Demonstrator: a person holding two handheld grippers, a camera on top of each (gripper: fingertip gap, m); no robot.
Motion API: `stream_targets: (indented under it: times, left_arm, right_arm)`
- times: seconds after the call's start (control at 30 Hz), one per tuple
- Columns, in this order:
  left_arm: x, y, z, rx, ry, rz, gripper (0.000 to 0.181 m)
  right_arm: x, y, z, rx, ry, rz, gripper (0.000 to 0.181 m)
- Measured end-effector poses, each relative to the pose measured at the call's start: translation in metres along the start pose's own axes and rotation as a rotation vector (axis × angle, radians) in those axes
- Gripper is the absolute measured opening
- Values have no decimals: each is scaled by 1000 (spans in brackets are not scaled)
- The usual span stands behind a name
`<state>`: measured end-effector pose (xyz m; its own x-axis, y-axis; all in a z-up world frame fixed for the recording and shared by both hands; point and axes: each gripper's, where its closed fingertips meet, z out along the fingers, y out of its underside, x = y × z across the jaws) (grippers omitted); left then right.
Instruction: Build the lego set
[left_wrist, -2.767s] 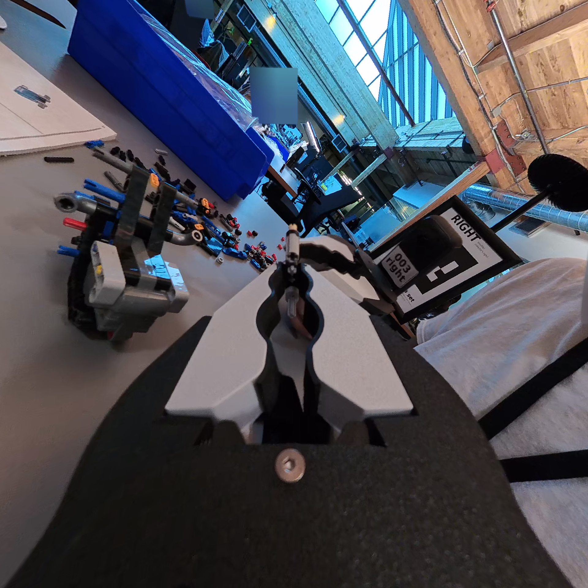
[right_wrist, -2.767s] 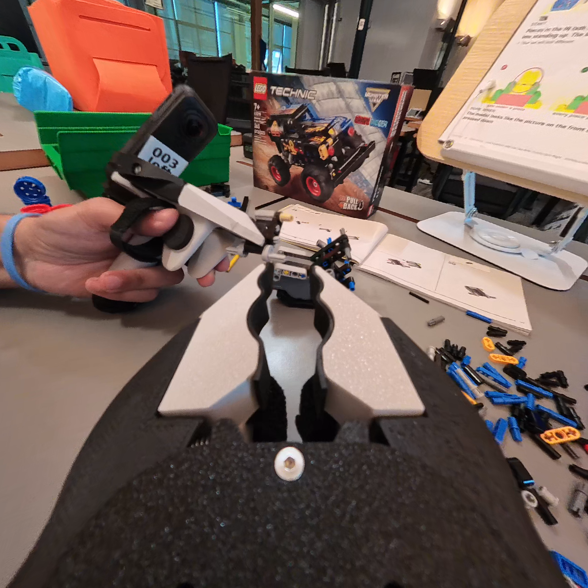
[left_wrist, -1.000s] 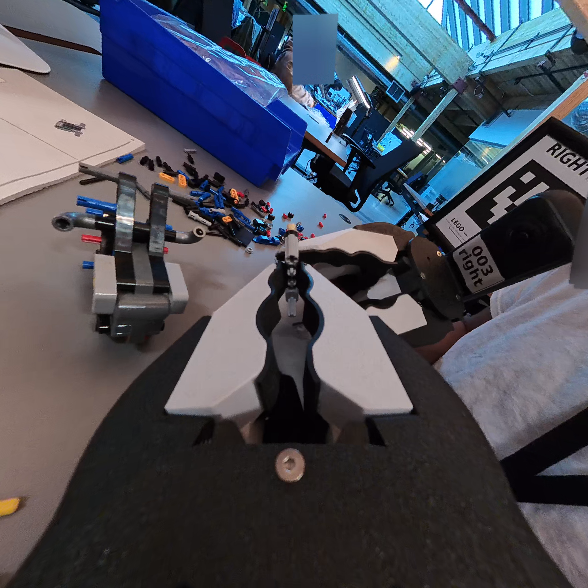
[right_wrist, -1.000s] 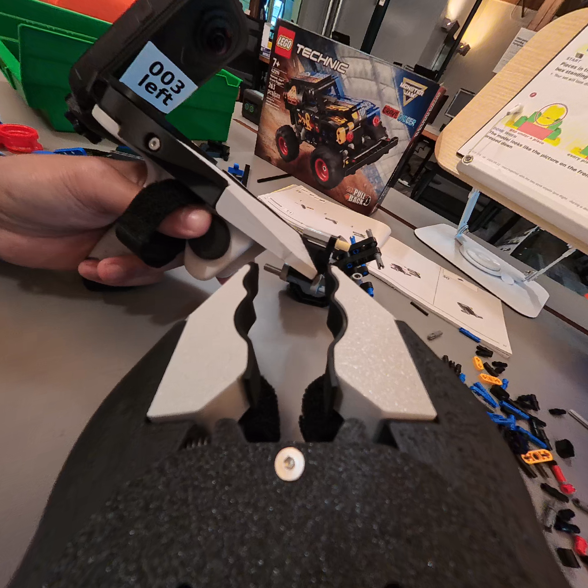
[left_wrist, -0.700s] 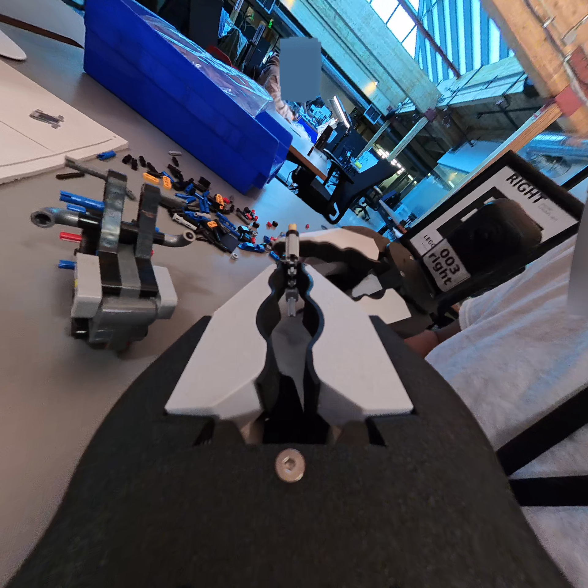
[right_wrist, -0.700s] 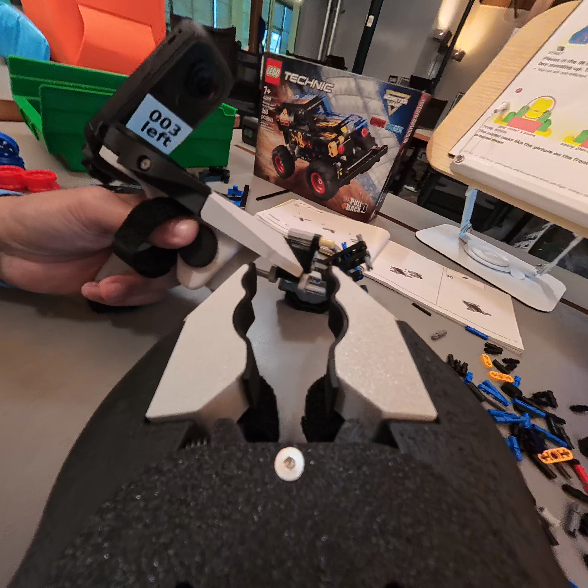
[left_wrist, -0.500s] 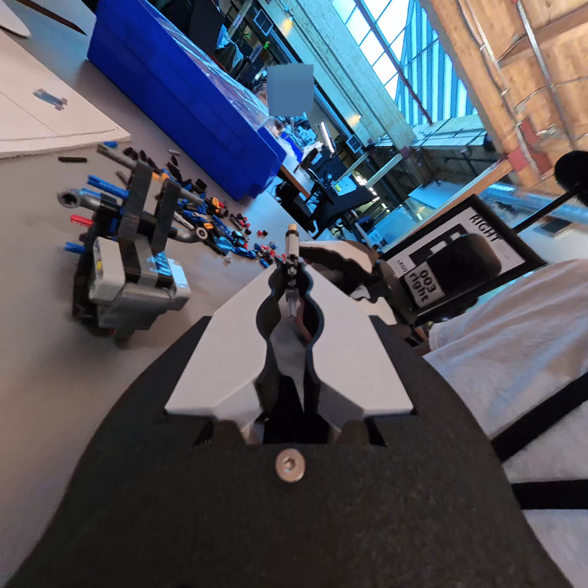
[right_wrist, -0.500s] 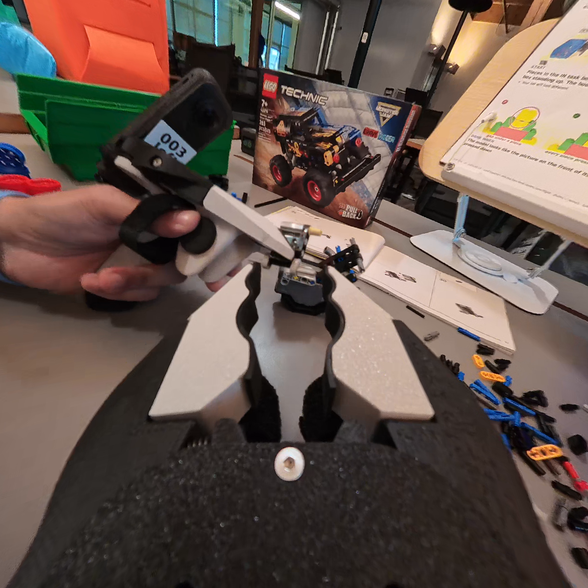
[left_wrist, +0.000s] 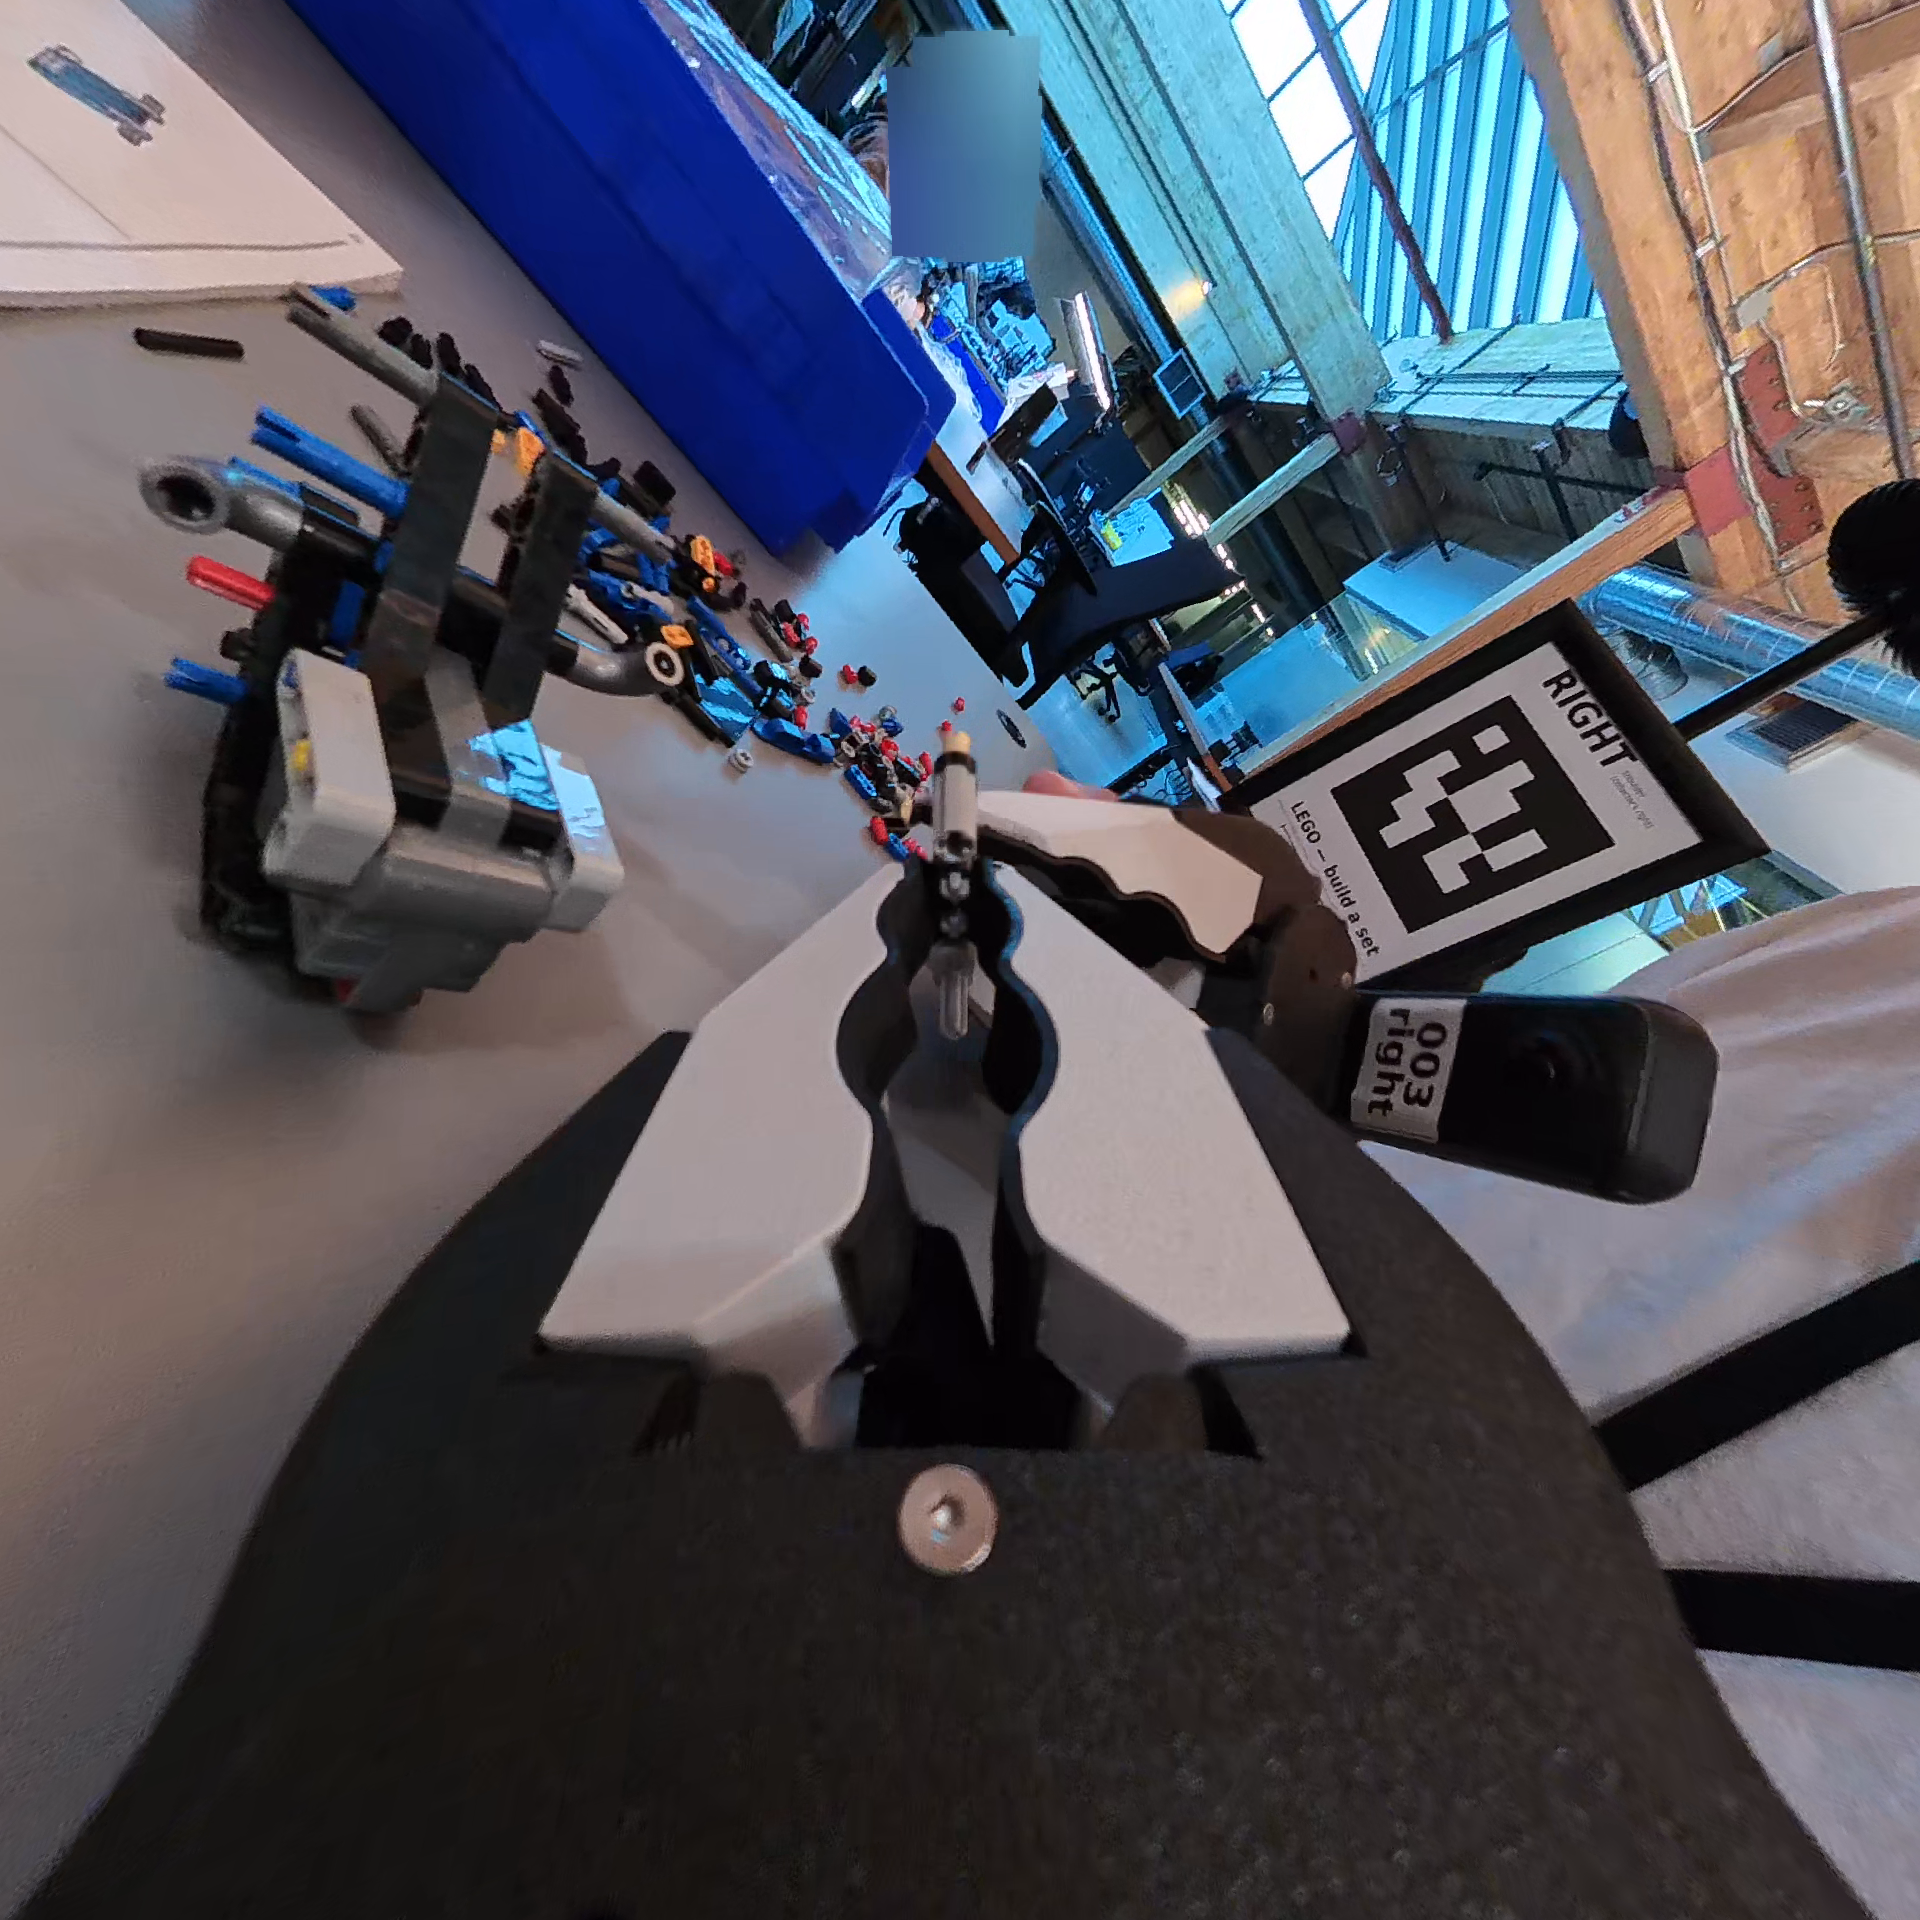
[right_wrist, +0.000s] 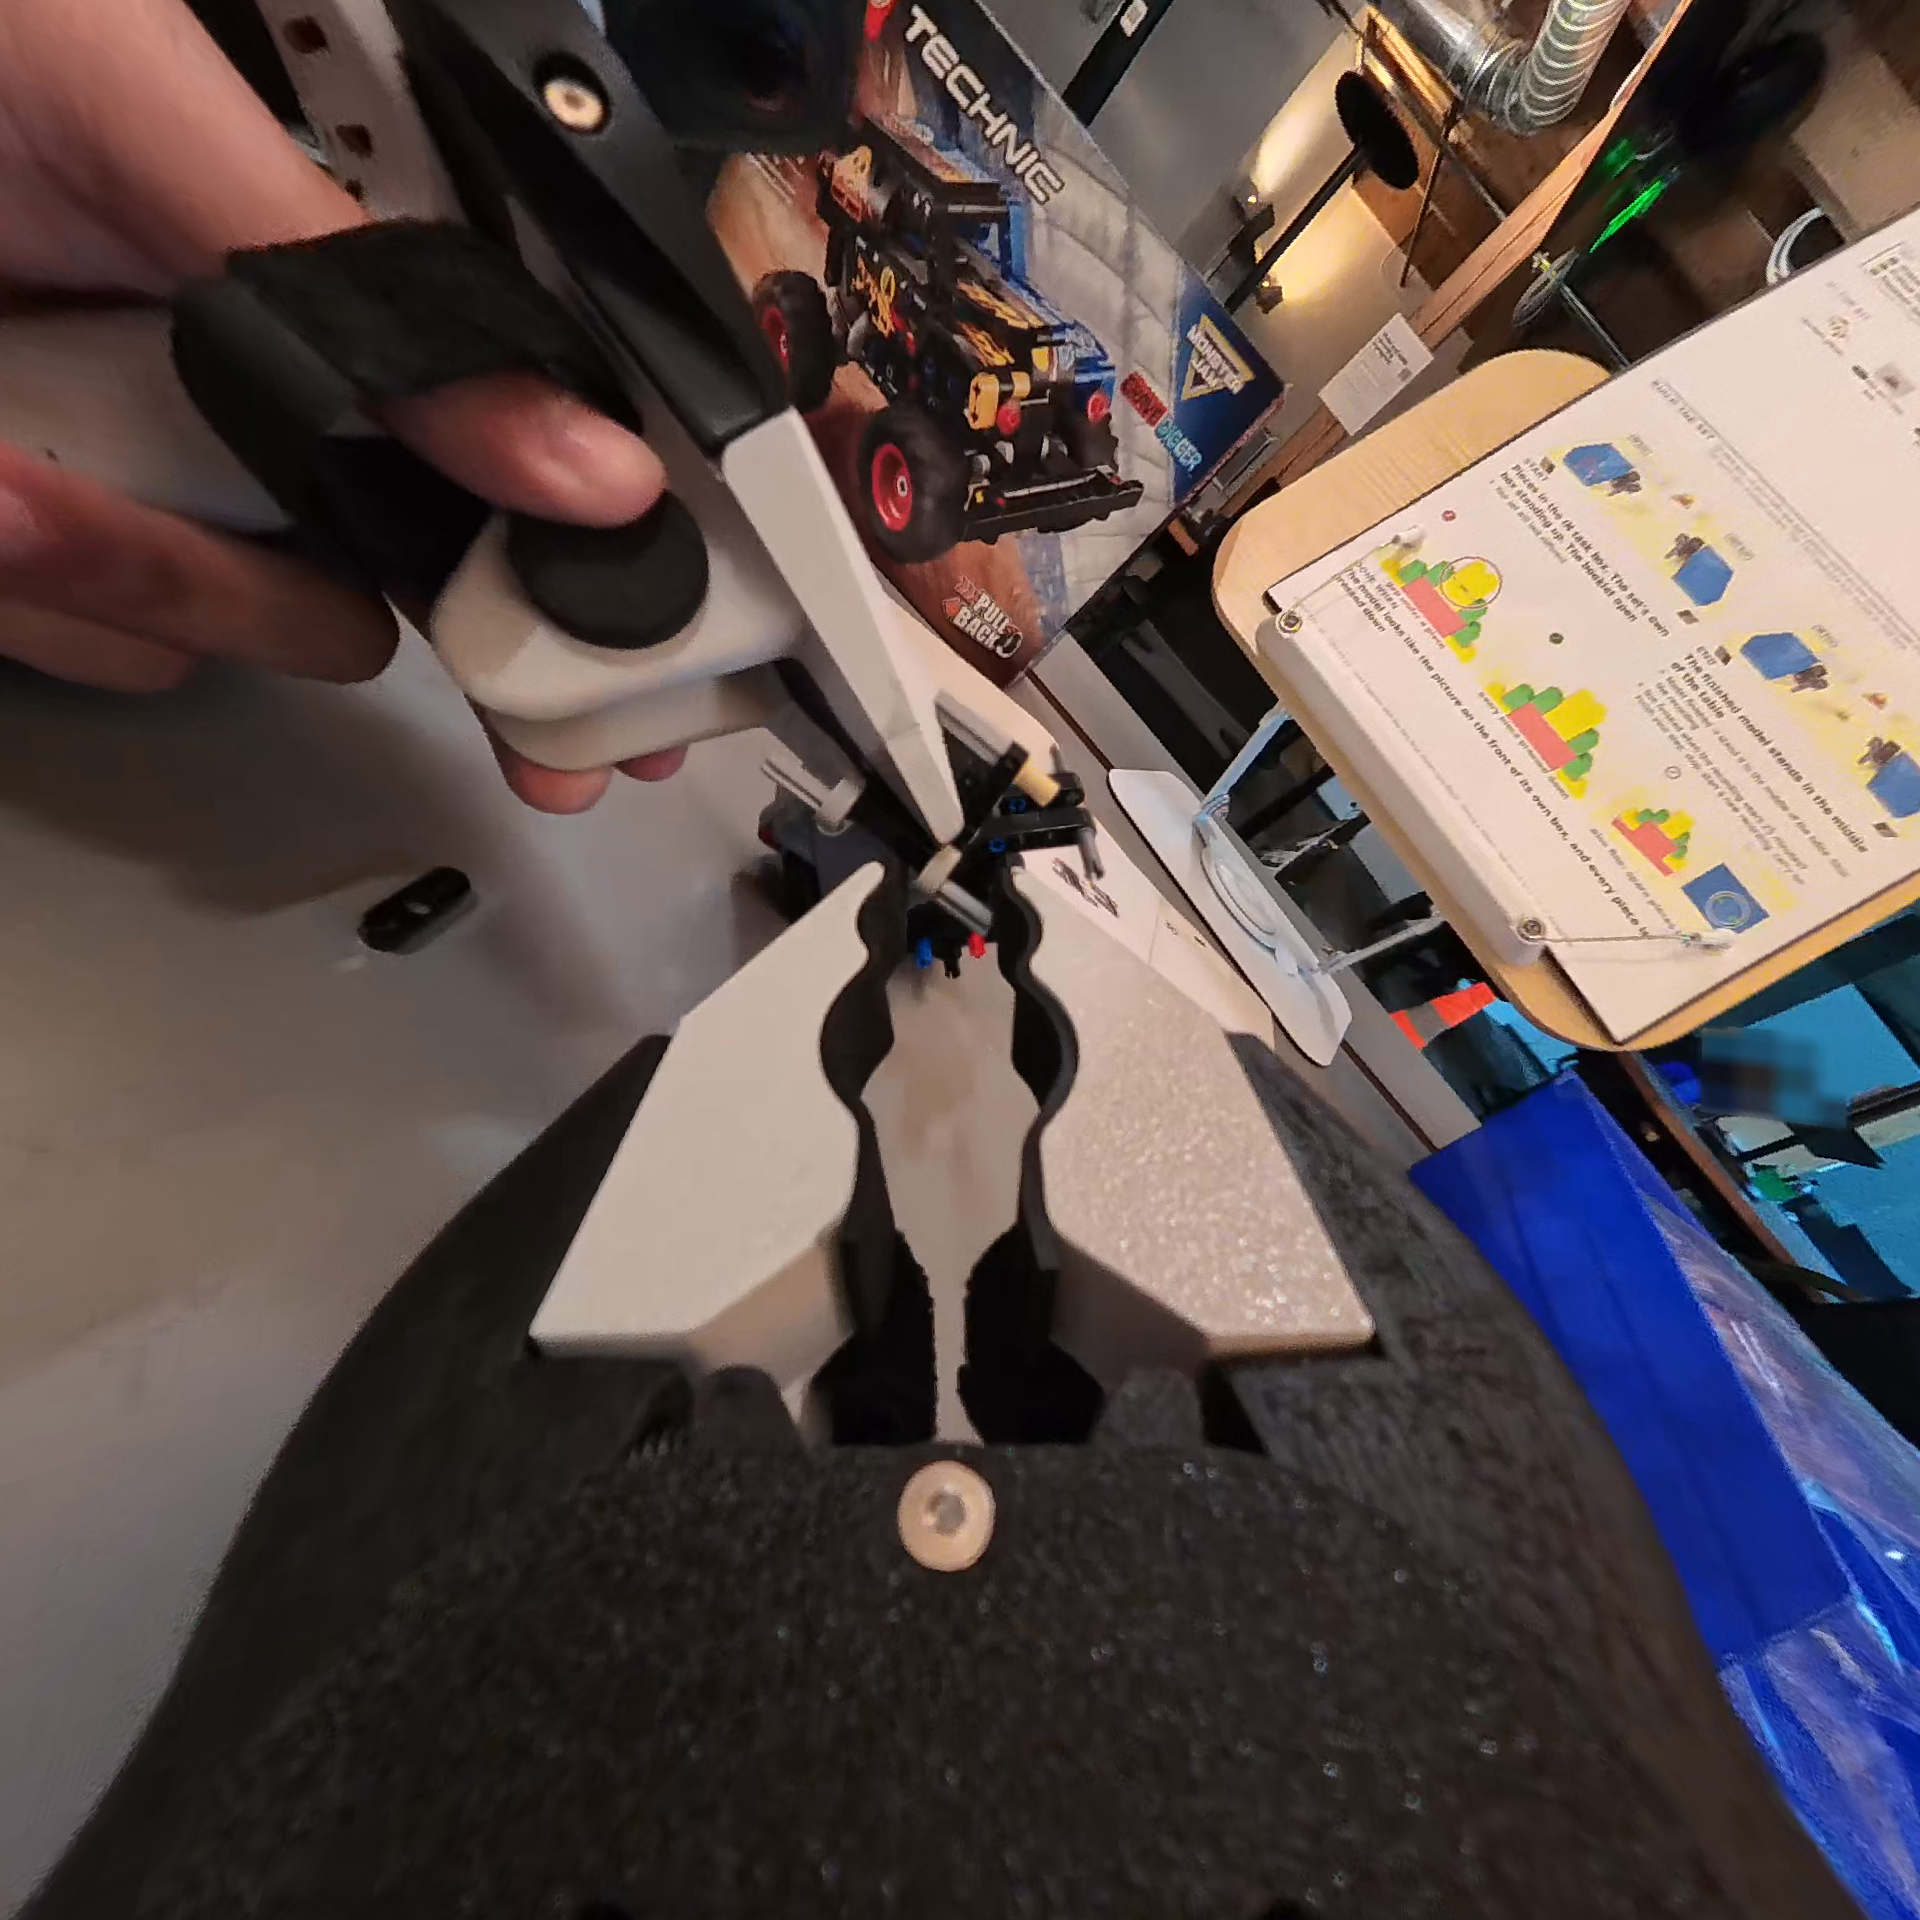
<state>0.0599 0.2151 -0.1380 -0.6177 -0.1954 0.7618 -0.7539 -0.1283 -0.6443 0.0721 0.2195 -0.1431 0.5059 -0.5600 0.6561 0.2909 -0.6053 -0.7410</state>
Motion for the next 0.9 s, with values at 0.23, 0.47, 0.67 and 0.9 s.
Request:
stream_targets:
  times: [0.23, 0.47, 0.67, 0.9]
  left_arm:
    - [-7, 8, 2, -59, -59, 24, 6]
    - [-5, 6, 0, -85, -59, 99, 20]
    - [-1, 0, -12, -147, -140, 310, 31]
    - [-14, 36, -55, -403, -424, 633, 31]
  right_arm:
    - [-10, 6, 0, -23, -9, -133, 10]
    - [-8, 16, -2, -48, -25, -199, 10]
    - [0, 31, -6, -64, -44, -219, 10]
    - [1, 40, -9, -67, -55, -148, 10]
